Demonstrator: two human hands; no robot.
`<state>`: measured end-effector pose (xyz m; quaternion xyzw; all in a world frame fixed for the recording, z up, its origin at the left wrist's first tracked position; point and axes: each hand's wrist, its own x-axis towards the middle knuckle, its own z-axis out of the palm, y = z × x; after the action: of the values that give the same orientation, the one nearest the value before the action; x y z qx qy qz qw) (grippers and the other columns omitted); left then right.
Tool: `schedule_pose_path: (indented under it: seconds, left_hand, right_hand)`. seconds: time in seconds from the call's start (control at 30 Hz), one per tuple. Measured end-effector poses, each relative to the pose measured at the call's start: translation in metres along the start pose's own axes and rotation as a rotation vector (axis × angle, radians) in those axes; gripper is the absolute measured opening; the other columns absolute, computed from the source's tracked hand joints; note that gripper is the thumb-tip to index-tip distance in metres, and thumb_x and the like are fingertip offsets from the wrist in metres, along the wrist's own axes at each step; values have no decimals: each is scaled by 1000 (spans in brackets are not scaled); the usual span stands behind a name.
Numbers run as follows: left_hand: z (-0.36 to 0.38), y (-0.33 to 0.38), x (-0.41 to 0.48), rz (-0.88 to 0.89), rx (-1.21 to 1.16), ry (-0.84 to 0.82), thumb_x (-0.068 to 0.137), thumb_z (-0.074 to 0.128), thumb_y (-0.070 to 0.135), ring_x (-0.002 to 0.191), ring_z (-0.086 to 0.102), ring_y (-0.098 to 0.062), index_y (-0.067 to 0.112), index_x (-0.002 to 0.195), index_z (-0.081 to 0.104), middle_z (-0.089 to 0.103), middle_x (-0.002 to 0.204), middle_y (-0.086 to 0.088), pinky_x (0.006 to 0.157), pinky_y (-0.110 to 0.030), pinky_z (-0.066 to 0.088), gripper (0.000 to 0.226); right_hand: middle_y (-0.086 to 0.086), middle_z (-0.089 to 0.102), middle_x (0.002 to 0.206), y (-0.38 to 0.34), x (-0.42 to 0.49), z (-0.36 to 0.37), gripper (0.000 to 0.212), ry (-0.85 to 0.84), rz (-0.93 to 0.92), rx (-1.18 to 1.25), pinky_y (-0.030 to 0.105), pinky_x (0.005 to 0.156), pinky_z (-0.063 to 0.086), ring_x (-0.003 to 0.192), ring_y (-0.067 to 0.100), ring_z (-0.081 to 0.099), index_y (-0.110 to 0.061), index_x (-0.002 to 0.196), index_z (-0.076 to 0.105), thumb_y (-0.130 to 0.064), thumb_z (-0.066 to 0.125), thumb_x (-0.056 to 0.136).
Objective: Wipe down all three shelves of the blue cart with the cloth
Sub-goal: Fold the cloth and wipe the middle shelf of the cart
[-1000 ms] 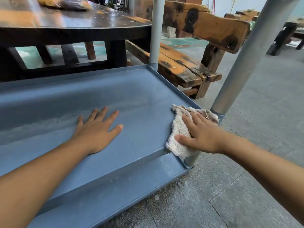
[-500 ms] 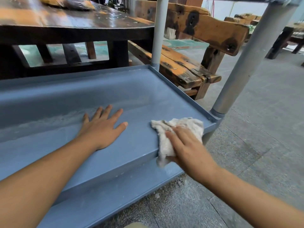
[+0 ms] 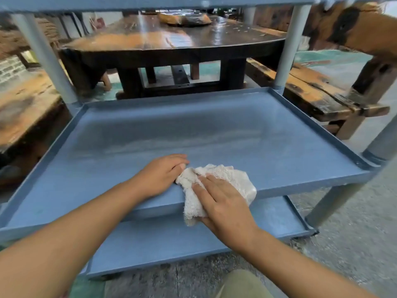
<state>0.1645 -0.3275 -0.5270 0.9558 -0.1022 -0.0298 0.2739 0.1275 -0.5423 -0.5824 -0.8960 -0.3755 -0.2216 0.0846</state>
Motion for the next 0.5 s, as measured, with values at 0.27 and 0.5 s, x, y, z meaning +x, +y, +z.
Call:
schedule_pose_path:
  seconds: [0.27, 0.5]
  left_hand:
    - [-30, -43, -73, -57, 52, 23, 104, 45, 28, 132, 44, -4, 18, 141, 52, 51, 147, 4, 106, -7, 23, 39]
    - [-3, -53, -47, -309, 282, -44, 94, 10, 70, 154, -5, -18, 50, 153, 11, -2, 166, 15, 120, -58, -3, 63]
  right_hand:
    - [14, 63, 136, -74, 40, 12, 72, -32, -85, 38, 42, 104, 50, 126, 32, 60, -9, 131, 64, -29, 89, 66]
    - [14, 61, 138, 0, -2, 6, 60, 62, -29, 41, 47, 105, 48, 127, 35, 58, -7, 132, 62, -34, 81, 81]
